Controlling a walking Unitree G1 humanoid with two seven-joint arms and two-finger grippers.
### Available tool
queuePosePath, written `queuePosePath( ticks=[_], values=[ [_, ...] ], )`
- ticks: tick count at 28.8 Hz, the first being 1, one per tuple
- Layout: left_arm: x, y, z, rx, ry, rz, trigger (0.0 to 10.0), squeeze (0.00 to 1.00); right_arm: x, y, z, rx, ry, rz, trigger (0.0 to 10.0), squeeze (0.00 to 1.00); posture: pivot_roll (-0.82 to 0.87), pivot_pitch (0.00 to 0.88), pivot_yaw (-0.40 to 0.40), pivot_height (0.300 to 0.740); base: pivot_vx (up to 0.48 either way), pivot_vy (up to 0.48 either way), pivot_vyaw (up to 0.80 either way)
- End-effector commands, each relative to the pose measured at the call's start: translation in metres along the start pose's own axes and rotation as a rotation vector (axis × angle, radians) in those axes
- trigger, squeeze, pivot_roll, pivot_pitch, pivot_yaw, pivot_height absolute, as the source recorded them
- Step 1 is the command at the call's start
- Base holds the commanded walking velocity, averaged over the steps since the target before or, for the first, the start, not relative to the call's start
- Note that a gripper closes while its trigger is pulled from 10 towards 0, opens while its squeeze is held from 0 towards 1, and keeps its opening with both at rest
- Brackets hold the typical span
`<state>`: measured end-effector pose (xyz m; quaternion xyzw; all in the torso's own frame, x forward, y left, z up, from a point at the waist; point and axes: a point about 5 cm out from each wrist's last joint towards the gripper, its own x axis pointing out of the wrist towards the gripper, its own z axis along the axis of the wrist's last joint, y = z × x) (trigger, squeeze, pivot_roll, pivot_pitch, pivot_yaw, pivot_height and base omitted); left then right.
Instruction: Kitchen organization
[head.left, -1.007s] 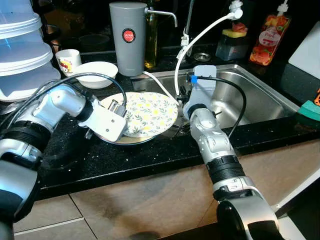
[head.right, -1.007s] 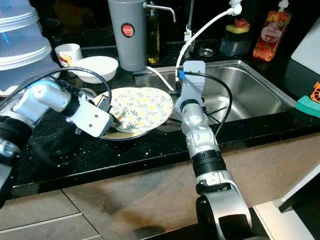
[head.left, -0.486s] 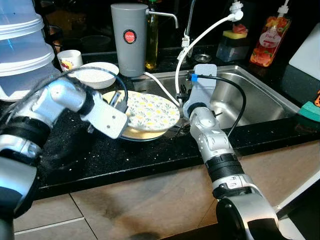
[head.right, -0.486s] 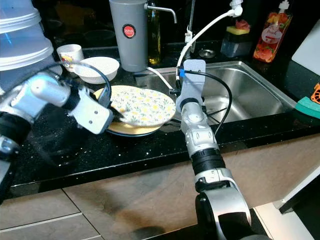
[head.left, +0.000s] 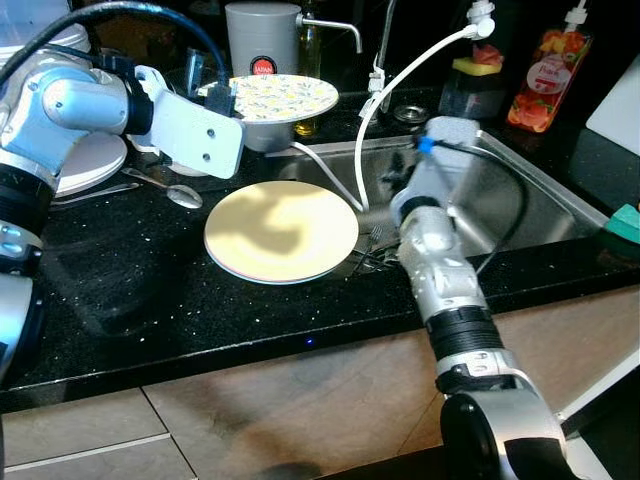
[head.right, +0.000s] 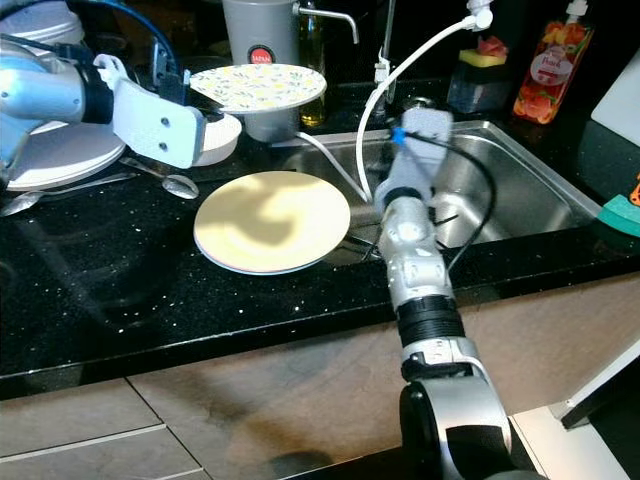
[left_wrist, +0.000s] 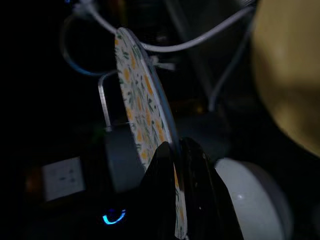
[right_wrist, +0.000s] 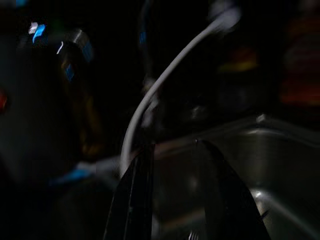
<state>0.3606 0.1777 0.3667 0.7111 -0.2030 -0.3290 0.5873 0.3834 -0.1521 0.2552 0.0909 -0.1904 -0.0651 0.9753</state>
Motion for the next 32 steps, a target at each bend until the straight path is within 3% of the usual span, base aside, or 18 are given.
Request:
queuePosePath(
  ticks=[1, 2, 4, 5, 6, 7, 12, 17, 22, 32],
  values=[
    [-0.002, 0.007, 0.0, 0.003, 0.007, 0.098, 2.9, 0.0, -0.001, -0.008, 0.018, 0.092, -0.084, 0.024, 10.0, 0.0, 0.08, 0.0, -0.015, 0.74, 0.0, 0.0, 0.0],
    [0.0, 0.007, 0.001, -0.006, -0.005, 0.133, 1.8, 0.0, -0.003, -0.009, 0.027, 0.158, -0.109, 0.072, 10.0, 0.0, 0.07, 0.0, -0.013, 0.74, 0.0, 0.0, 0.0],
    [0.009, 0.003, 0.01, -0.008, -0.064, 0.177, 1.2, 0.0, -0.01, -0.002, 0.042, 0.348, -0.122, 0.218, 10.0, 0.0, 0.06, 0.0, -0.015, 0.74, 0.0, 0.0, 0.0],
    [0.009, 0.003, 0.01, -0.008, -0.064, 0.177, 1.2, 0.0, -0.01, -0.002, 0.042, 0.348, -0.122, 0.218, 10.0, 0.0, 0.06, 0.0, -0.015, 0.74, 0.0, 0.0, 0.0],
    [0.019, -0.007, 0.02, 0.025, -0.118, 0.208, 0.0, 0.0, -0.02, 0.006, 0.054, 0.545, -0.1, 0.362, 10.0, 0.0, 0.05, 0.0, -0.018, 0.74, 0.0, 0.0, 0.0],
    [0.019, -0.007, 0.02, 0.025, -0.118, 0.208, 0.0, 0.0, -0.02, 0.006, 0.054, 0.545, -0.1, 0.362, 10.0, 0.0, 0.05, 0.0, -0.018, 0.74, 0.0, 0.0, 0.0],
    [0.038, -0.032, 0.038, 0.094, -0.203, 0.196, 0.0, 0.0, -0.025, 0.023, 0.053, 0.789, 0.008, 0.462, 10.0, 0.0, 0.05, 0.0, -0.023, 0.74, 0.0, 0.0, 0.0],
    [0.049, -0.039, 0.052, 0.124, -0.262, 0.207, 0.0, 0.0, -0.028, 0.037, 0.03, 0.848, 0.151, 0.454, 10.0, 0.0, 0.06, 0.0, -0.029, 0.74, 0.0, 0.0, 0.0],
    [0.05, -0.035, 0.053, 0.154, -0.259, 0.244, 0.0, 0.0, -0.025, 0.022, 0.024, 0.966, 0.211, 0.391, 10.0, 0.0, 0.06, 0.0, -0.029, 0.74, 0.0, 0.0, 0.0],
    [0.046, -0.03, 0.043, 0.196, -0.201, 0.281, 0.0, 0.0, -0.023, 0.001, 0.025, 1.022, 0.219, 0.321, 10.0, 0.0, 0.06, 0.0, -0.031, 0.74, 0.0, 0.0, 0.0]
  ],
)
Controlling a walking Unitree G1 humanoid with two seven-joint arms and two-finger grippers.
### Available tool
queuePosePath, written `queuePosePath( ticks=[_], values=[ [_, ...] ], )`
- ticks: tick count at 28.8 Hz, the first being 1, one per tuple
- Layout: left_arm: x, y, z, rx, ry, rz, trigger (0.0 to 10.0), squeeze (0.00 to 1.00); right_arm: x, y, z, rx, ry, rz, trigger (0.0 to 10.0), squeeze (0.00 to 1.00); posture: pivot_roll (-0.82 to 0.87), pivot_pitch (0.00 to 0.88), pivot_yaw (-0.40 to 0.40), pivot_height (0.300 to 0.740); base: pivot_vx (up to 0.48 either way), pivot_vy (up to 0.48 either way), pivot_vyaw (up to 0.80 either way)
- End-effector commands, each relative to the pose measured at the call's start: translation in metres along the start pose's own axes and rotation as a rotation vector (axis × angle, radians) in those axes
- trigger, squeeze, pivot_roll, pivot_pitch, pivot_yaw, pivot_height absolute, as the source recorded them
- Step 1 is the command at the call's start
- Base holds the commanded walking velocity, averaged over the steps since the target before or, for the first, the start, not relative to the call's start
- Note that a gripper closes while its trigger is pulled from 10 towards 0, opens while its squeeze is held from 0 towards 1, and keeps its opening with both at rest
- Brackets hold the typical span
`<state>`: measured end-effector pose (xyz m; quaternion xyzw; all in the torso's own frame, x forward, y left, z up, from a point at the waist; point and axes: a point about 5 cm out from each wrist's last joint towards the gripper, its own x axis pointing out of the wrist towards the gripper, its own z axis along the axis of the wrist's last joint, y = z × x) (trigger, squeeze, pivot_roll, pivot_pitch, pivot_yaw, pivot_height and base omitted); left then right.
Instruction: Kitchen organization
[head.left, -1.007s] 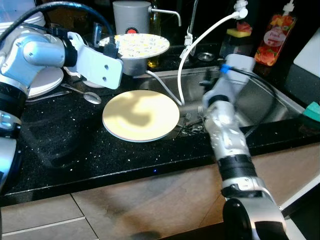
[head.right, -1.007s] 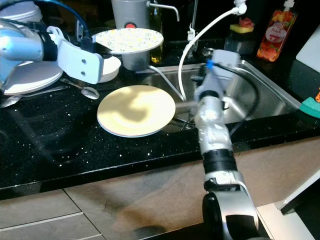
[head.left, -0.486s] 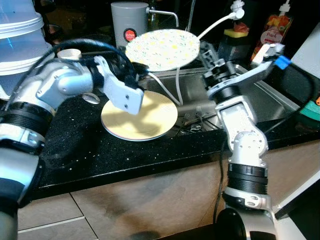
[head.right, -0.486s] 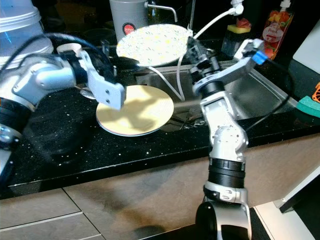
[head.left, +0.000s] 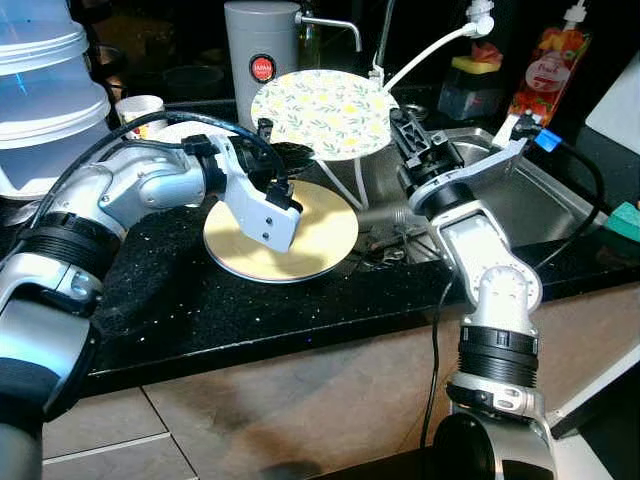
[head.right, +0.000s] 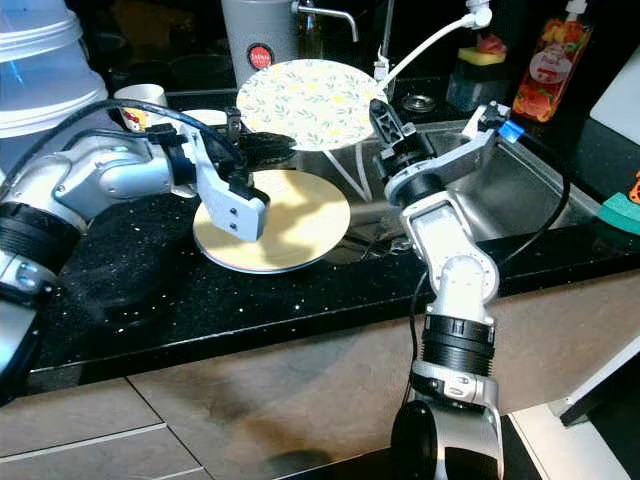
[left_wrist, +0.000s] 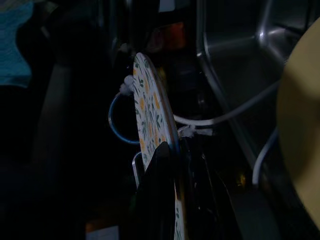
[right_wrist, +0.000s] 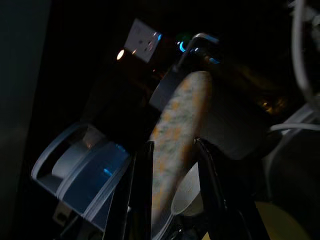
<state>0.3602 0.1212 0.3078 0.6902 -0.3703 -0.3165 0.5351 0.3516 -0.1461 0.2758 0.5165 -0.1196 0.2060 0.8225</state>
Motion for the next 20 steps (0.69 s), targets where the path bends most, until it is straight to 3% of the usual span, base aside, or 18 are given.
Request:
queuePosePath(
  ticks=[1, 15, 20],
  values=[
    [-0.003, 0.016, -0.004, 0.041, 0.017, 0.053, 0.0, 0.0, -0.003, -0.008, 0.003, 0.035, 0.005, -0.038, 10.0, 0.0, 0.06, 0.0, -0.031, 0.74, 0.0, 0.0, 0.0],
    [0.004, 0.015, -0.001, 0.062, -0.002, 0.072, 0.0, 0.0, -0.003, -0.004, -0.004, 0.115, 0.045, -0.022, 10.0, 0.0, 0.06, 0.0, -0.029, 0.74, 0.0, 0.0, 0.0],
    [0.005, 0.019, -0.002, 0.067, 0.003, 0.091, 0.0, 0.0, -0.006, 0.009, -0.003, 0.225, 0.034, 0.096, 10.0, 0.0, 0.06, 0.0, -0.032, 0.74, 0.0, 0.0, 0.0]
  ],
)
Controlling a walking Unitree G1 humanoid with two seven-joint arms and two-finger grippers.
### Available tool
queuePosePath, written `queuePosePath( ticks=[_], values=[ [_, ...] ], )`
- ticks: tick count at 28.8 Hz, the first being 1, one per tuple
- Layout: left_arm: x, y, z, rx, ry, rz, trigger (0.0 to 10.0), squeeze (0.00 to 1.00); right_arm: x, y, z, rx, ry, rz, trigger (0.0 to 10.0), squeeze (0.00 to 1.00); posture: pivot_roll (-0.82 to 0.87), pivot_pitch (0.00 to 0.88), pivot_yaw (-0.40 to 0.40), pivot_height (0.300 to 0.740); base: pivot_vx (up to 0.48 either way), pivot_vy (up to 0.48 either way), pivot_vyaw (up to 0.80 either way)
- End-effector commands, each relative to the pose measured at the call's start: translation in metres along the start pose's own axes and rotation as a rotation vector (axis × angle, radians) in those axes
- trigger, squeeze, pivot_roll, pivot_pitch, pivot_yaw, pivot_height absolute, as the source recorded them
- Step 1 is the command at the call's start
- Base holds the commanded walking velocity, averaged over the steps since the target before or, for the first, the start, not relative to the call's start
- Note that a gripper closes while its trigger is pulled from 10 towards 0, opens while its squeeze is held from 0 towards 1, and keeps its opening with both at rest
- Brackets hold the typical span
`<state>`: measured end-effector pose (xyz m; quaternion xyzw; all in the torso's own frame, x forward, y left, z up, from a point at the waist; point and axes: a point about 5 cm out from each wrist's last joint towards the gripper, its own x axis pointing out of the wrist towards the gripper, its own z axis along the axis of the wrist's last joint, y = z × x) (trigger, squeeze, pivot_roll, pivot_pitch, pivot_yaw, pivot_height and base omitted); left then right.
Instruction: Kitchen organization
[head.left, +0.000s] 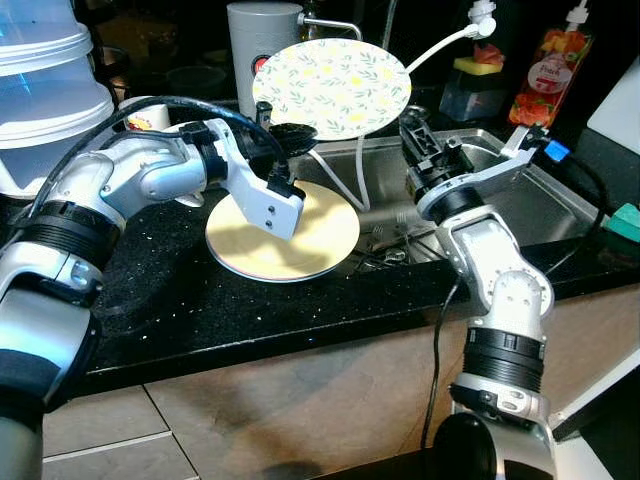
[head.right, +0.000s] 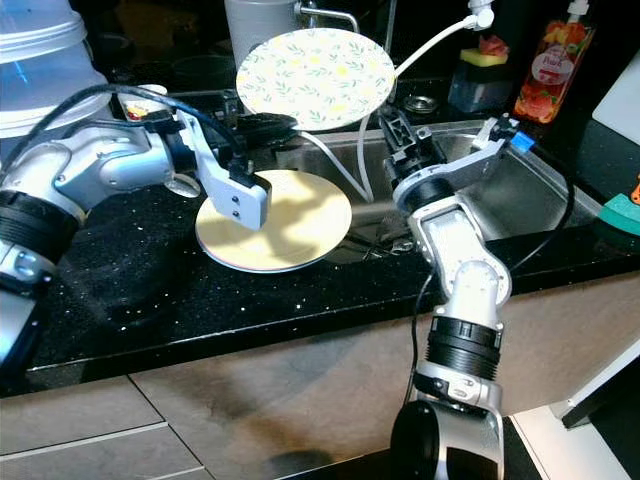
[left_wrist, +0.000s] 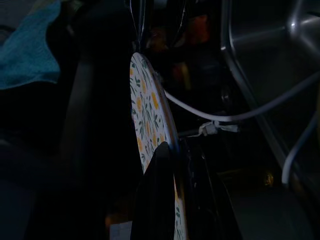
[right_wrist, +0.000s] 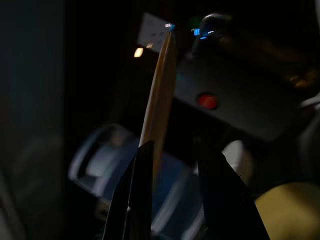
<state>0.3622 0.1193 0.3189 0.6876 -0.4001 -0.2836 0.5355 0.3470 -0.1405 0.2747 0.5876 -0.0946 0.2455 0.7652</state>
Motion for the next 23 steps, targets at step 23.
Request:
queuePosePath(
  ticks=[23],
  values=[
    [0.0074, 0.0092, 0.0027, 0.036, -0.033, 0.024, 0.0, 0.0, -0.0025, 0.0087, -0.0061, 0.056, 0.028, 0.065, 10.0, 0.0, 0.07, 0.0, -0.031, 0.74, 0.0, 0.0, 0.0]
  ],
)
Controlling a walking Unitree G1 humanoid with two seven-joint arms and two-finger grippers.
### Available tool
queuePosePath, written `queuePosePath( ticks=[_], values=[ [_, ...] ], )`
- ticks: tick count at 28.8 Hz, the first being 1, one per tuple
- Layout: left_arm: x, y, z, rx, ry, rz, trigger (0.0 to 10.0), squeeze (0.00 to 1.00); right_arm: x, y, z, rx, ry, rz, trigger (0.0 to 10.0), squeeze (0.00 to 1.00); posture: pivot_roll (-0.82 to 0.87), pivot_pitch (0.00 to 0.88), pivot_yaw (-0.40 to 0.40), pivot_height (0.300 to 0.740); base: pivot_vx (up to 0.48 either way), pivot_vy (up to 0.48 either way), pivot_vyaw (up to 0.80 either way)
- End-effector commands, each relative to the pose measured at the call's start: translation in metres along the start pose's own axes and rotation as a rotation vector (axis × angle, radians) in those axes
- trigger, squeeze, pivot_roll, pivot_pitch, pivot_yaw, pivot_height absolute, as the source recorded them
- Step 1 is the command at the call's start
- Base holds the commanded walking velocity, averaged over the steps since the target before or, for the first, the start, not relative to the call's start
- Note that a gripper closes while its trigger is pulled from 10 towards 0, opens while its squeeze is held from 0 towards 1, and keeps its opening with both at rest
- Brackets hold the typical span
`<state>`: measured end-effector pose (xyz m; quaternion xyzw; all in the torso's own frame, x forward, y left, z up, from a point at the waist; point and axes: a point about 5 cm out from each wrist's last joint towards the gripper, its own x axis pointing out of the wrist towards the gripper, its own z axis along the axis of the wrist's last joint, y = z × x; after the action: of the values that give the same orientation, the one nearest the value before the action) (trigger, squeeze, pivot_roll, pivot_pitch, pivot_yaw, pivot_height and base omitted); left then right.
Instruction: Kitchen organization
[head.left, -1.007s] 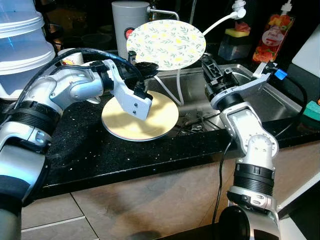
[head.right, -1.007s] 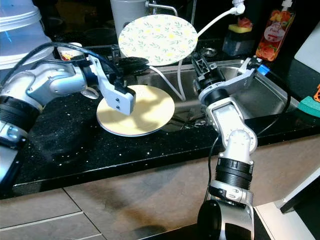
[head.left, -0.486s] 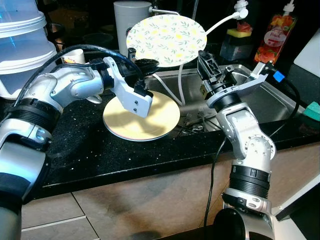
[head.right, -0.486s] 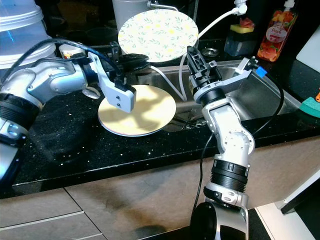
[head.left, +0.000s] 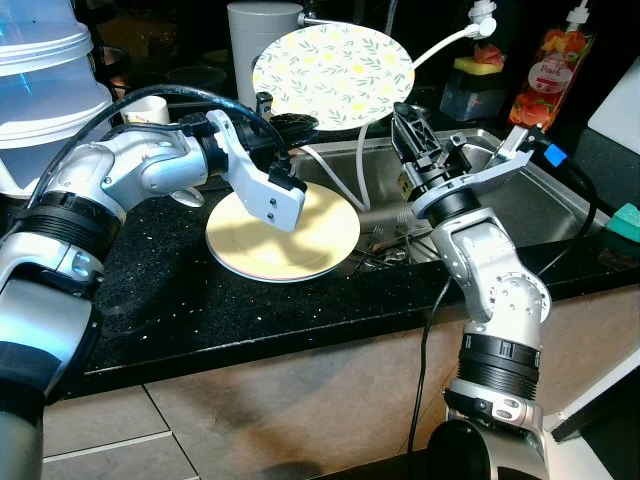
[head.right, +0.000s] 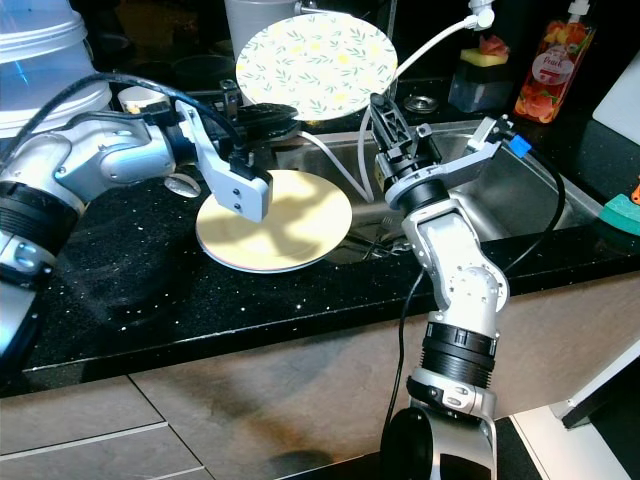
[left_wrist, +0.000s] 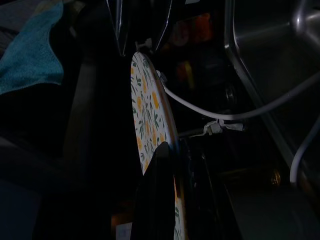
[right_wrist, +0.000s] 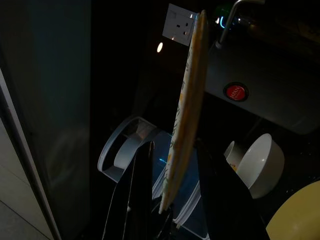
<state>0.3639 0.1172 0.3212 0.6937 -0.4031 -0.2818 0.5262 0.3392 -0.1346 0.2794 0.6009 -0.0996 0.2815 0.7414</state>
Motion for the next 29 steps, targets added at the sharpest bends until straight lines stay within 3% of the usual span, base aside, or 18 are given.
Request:
queuePosePath(
  ticks=[1, 9, 10, 11, 13, 14, 15, 16, 17, 21, 22, 27, 28, 29],
  values=[
    [0.005, 0.007, 0.004, 0.014, -0.032, 0.029, 0.0, 0.0, 0.001, 0.0, -0.001, 0.002, 0.004, -0.004, 10.0, 0.0, 0.07, 0.0, -0.031, 0.74, 0.0, 0.0, 0.0],
    [0.012, 0.002, 0.016, 0.01, -0.102, 0.025, 0.0, 0.0, 0.015, 0.002, -0.004, -0.004, 0.009, -0.012, 10.0, 0.0, 0.07, 0.0, -0.032, 0.74, 0.0, 0.0, 0.0],
    [0.012, 0.001, 0.017, 0.015, -0.105, 0.024, 0.0, 0.0, 0.017, -0.002, -0.004, -0.011, 0.002, -0.04, 6.0, 0.0, 0.07, 0.0, -0.035, 0.74, 0.0, 0.0, 0.0],
    [0.012, 0.0, 0.017, 0.019, -0.105, 0.023, 0.0, 0.0, 0.018, -0.004, -0.003, -0.016, -0.005, -0.058, 0.0, 0.0, 0.07, 0.0, -0.035, 0.74, 0.0, 0.0, 0.0],
    [0.011, -0.001, 0.017, 0.024, -0.104, 0.023, 0.0, 0.0, 0.018, -0.007, -0.002, -0.023, -0.015, -0.074, 0.0, 0.0, 0.07, 0.0, -0.038, 0.74, 0.0, 0.0, 0.0],
    [0.01, -0.002, 0.016, 0.026, -0.099, 0.034, 1.5, 0.0, 0.017, -0.007, -0.001, -0.027, -0.022, -0.073, 0.0, 0.0, 0.07, 0.0, -0.038, 0.74, 0.0, 0.0, 0.0],
    [0.01, -0.002, 0.016, 0.026, -0.099, 0.034, 1.5, 0.0, 0.017, -0.007, -0.001, -0.027, -0.022, -0.073, 0.0, 0.0, 0.07, 0.0, -0.038, 0.74, 0.0, 0.0, 0.0],
    [0.009, -0.002, 0.016, 0.025, -0.09, 0.045, 8.4, 0.0, 0.017, -0.007, 0.0, -0.03, -0.027, -0.074, 0.0, 0.0, 0.07, 0.0, -0.038, 0.74, 0.0, 0.0, 0.0],
    [0.009, -0.002, 0.015, 0.024, -0.082, 0.056, 10.0, 0.0, 0.017, -0.008, 0.001, -0.035, -0.032, -0.075, 0.0, 0.0, 0.07, 0.0, -0.038, 0.74, 0.0, 0.0, 0.0],
    [0.009, -0.002, 0.014, 0.006, -0.067, 0.075, 10.0, 0.0, 0.016, -0.008, 0.003, -0.045, -0.042, -0.078, 0.0, 0.0, 0.07, 0.0, -0.037, 0.74, 0.0, 0.0, 0.0],
    [0.009, -0.003, 0.014, -0.028, -0.068, 0.071, 10.0, 1.0, 0.015, -0.009, 0.003, -0.05, -0.046, -0.081, 0.0, 0.0, 0.07, 0.0, -0.038, 0.74, 0.0, 0.0, 0.0],
    [0.008, -0.004, 0.014, -0.096, -0.061, 0.078, 10.0, 1.0, 0.015, -0.01, 0.006, -0.073, -0.063, -0.091, 0.0, 0.0, 0.07, 0.0, -0.039, 0.74, 0.0, 0.0, 0.0],
    [0.006, -0.005, 0.015, -0.155, -0.065, 0.092, 10.0, 0.0, 0.014, -0.011, 0.009, -0.108, -0.085, -0.105, 0.0, 0.0, 0.06, 0.0, -0.04, 0.74, 0.0, 0.0, 0.0],
    [0.005, -0.006, 0.016, -0.199, -0.07, 0.1, 10.0, 0.0, 0.014, -0.011, 0.012, -0.133, -0.101, -0.114, 0.0, 0.0, 0.06, 0.0, -0.04, 0.74, 0.0, 0.0, 0.0]
  ],
)
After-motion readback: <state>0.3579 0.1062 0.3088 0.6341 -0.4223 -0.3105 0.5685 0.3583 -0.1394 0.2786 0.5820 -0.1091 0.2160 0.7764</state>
